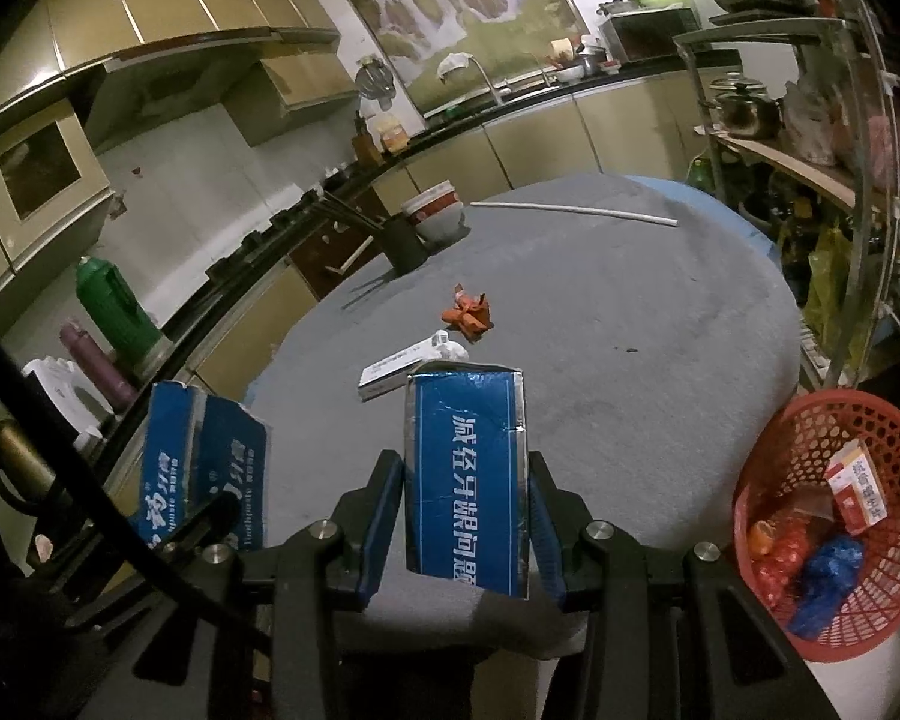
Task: Collect trash
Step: 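Lift both blue boxes off the table and hold them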
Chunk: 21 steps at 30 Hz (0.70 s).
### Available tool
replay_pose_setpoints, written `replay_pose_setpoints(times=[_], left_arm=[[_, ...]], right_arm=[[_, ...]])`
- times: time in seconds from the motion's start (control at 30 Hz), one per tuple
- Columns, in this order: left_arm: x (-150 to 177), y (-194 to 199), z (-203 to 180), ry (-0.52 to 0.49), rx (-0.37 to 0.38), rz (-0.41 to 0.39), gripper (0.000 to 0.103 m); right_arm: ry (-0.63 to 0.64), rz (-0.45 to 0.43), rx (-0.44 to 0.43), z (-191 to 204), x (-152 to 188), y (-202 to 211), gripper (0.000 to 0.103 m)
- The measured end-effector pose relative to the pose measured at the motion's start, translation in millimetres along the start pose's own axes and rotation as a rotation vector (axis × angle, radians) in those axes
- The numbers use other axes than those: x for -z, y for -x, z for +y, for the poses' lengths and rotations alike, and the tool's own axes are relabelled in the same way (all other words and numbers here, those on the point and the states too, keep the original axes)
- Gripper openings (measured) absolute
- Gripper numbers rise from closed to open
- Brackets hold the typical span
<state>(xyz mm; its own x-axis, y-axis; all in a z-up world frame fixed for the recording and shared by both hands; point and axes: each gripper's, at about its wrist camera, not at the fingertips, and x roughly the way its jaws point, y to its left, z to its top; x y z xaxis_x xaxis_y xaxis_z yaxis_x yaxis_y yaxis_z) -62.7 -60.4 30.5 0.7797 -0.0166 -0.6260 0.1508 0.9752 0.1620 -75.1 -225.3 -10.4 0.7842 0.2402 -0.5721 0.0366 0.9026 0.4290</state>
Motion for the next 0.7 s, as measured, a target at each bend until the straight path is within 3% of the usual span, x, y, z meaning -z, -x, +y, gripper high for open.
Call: replay_pose_setpoints(times=[0.7], left_arm=[[1.6,6.9,-8.1,-0.014,-0.017,-0.016,0.042]], right_arm=[[-0.009,-0.016,-0.010,-4.4,1.3,3.9,0.043]])
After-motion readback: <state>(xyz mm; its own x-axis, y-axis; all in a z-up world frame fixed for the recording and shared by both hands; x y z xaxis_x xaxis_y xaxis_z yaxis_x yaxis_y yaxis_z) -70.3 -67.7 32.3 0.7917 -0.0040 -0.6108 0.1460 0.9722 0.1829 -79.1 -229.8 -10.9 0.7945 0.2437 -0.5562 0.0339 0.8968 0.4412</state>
